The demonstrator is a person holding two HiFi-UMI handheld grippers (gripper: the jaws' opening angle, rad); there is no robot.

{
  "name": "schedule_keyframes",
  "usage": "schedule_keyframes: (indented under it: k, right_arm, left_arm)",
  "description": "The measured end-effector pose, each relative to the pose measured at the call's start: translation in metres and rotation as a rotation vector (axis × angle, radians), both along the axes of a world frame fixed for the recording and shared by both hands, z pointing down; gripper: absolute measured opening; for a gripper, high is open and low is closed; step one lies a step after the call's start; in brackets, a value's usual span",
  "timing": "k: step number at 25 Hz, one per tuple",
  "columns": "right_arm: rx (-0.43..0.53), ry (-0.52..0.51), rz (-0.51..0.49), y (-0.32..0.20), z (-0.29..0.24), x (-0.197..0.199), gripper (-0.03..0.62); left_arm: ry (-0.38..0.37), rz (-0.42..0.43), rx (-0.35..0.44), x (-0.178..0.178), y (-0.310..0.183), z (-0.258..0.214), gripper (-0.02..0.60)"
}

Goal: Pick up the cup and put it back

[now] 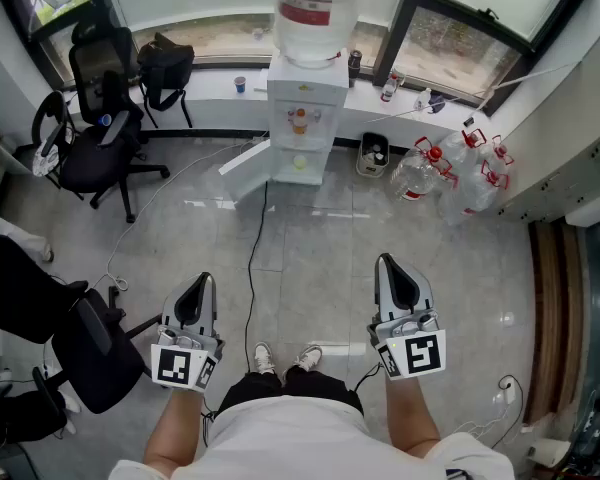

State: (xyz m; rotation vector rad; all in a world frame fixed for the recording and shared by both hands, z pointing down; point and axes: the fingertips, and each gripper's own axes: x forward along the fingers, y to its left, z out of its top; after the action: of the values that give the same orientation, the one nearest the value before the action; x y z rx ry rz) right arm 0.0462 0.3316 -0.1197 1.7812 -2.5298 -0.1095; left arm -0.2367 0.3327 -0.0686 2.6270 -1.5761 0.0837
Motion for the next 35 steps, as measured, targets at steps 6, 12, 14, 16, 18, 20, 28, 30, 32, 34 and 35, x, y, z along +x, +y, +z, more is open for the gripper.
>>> schedule_keyframes:
  k: [6, 12, 14, 16, 18, 20, 28, 30, 32, 34, 35]
  right_arm:
    - [0.006, 0.009, -0.008, 0.004, -0.011, 0.003, 0.02]
    - [0.0, -0.037, -0.048, 0.002, -0.005, 0.022, 0.02]
    - [-0.019, -0.042, -0.061, 0.0, 0.005, 0.029, 0.02]
    - [-0.048, -0.031, -0.051, -0.003, 0.019, 0.033, 0.02]
    - [-0.069, -0.035, -0.043, -0.005, 0.028, 0.035, 0.02]
    - [-0.075, -0.025, -0.032, -0.014, 0.032, 0.039, 0.02]
    - [-0.13, 0.071, 0.106, -0.118, 0.041, 0.074, 0.021]
    - [-0.128, 0.065, 0.118, -0.154, 0.035, 0.076, 0.021]
    - [-0.115, 0.087, 0.128, -0.184, 0.028, 0.074, 0.02]
    - [-0.103, 0.142, 0.162, -0.206, 0.024, 0.076, 0.021]
    - [-0.101, 0.165, 0.186, -0.214, 0.023, 0.081, 0.021]
  left_arm:
    - [0.025, 0.006, 0.023, 0.013, -0.001, -0.015, 0.025]
    - [0.018, -0.015, 0.032, 0.028, -0.004, -0.011, 0.025]
    - [0.016, -0.019, 0.028, 0.033, -0.007, -0.005, 0.025]
    - [0.018, -0.017, 0.011, 0.037, -0.012, 0.004, 0.025]
    - [0.014, -0.01, -0.008, 0.039, -0.019, 0.014, 0.025]
    - [0.02, -0.002, -0.026, 0.043, -0.035, 0.025, 0.025]
    - [-0.006, 0.162, -0.028, 0.087, -0.164, 0.048, 0.025]
    - [0.003, 0.194, -0.025, 0.091, -0.202, 0.049, 0.025]
    - [0.012, 0.221, -0.022, 0.093, -0.236, 0.051, 0.025]
    - [0.017, 0.241, -0.023, 0.094, -0.265, 0.055, 0.025]
    - [0.025, 0.243, -0.027, 0.096, -0.279, 0.057, 0.025]
